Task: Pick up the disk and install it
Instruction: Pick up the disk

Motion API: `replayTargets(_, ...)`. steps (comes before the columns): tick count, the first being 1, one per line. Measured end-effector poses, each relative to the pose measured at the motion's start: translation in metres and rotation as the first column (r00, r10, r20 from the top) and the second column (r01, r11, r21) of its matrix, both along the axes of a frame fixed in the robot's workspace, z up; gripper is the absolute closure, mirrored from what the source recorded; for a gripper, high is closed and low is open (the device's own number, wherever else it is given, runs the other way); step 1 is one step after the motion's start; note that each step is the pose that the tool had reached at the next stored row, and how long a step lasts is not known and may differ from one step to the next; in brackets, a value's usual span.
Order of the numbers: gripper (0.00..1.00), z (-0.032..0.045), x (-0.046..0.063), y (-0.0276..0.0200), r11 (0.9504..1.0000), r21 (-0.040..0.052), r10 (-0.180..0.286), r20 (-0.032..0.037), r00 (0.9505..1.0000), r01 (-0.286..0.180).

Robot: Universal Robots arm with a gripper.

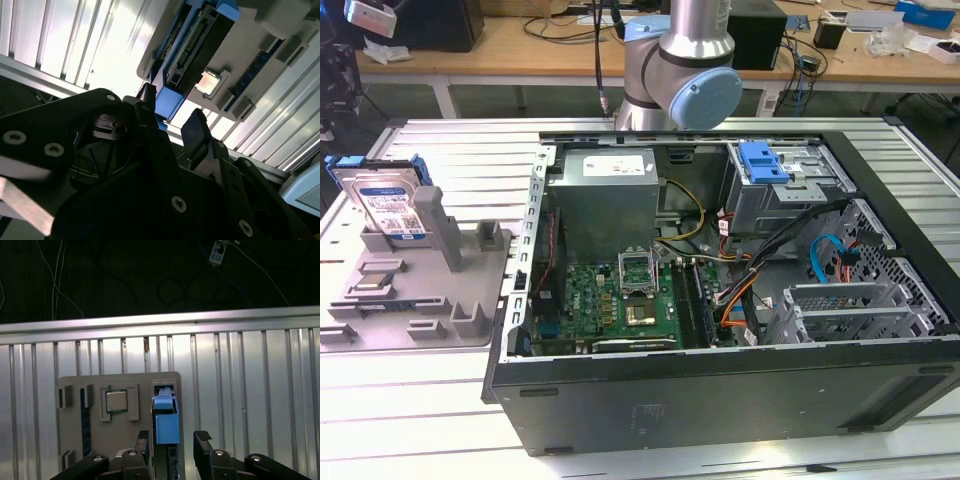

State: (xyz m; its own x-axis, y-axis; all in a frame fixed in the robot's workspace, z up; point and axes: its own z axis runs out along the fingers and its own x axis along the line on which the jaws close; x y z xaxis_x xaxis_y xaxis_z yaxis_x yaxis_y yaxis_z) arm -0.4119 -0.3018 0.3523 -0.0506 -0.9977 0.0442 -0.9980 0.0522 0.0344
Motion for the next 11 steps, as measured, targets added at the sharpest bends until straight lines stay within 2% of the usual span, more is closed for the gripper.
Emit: replayTargets(11, 0.52, -0.0060, 0.0000, -0.0037, 1.0000, 0.0000, 0.000, 0.0001, 1.0000, 0.000)
